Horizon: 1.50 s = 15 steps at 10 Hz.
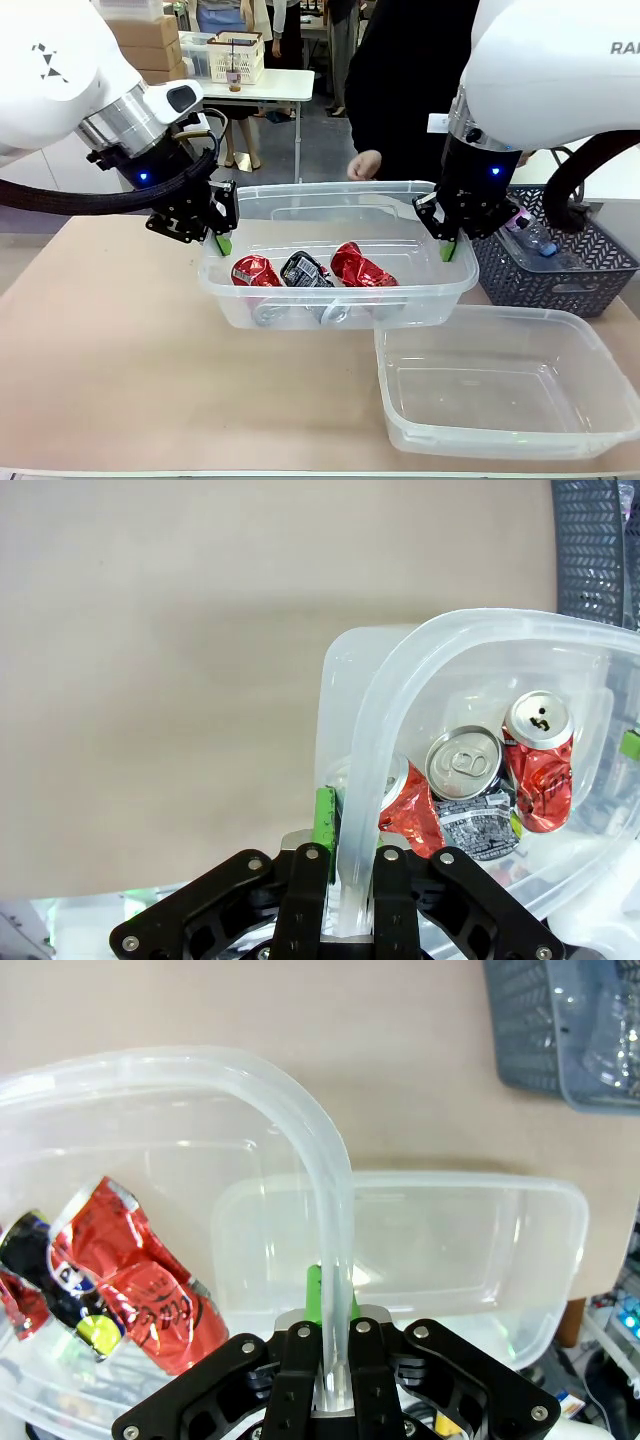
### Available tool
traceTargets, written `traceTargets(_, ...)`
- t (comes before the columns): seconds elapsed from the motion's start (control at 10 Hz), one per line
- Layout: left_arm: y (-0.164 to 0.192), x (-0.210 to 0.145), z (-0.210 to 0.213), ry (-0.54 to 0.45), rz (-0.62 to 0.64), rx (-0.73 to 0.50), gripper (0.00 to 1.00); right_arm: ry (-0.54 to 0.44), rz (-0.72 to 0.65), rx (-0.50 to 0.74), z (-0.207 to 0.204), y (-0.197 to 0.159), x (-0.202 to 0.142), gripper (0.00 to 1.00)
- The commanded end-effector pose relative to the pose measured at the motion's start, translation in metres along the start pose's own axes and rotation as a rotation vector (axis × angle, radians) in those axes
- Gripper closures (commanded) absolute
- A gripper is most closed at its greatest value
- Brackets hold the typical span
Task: Sort the waste into each basket.
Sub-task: Offer the picked Organizing box to the human.
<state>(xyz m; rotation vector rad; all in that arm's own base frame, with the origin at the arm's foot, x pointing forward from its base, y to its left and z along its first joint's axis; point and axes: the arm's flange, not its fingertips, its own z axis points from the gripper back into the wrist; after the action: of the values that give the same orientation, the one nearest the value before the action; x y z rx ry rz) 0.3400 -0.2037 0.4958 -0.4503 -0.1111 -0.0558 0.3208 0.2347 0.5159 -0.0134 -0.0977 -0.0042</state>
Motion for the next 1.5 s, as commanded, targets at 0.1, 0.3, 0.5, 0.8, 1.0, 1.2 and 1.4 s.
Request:
traceTargets(0.1, -0.002, -0.001, 0.006, -0.016, 0.000, -0.021, 0.94, 0.017, 0.016, -0.021, -0.002, 0.002, 0.000, 0.96)
traceTargets(0.3, 0.000, 0.000, 0.000, 0.000, 0.000, 0.000, 0.94, 0.000, 0.000, 0.000, 0.000, 0.000, 0.000, 0.96)
traceTargets(0.5, -0.009, 0.052, 0.016, 0.025, 0.032, 0.035, 0.94, 0.104, 0.011, -0.036, 0.004, 0.008, 0.053, 0.96)
traceTargets(0.8, -0.030, 0.129, 0.016, -0.027, 0.130, 0.005, 0.94, 0.144, 0.096, -0.076, -0.005, 0.023, 0.131, 0.96)
traceTargets(1.0, -0.024, 0.154, 0.006, -0.020, 0.153, -0.028, 0.94, 0.175, 0.147, -0.081, -0.024, 0.022, 0.165, 0.96)
traceTargets(1.2, -0.010, 0.172, -0.006, -0.029, 0.220, -0.046, 0.94, 0.215, 0.155, -0.024, -0.049, 0.019, 0.181, 0.96)
traceTargets(1.4, 0.000, 0.181, -0.019, 0.064, 0.253, 0.001, 0.94, 0.232, 0.141, -0.010, -0.064, 0.018, 0.178, 0.96)
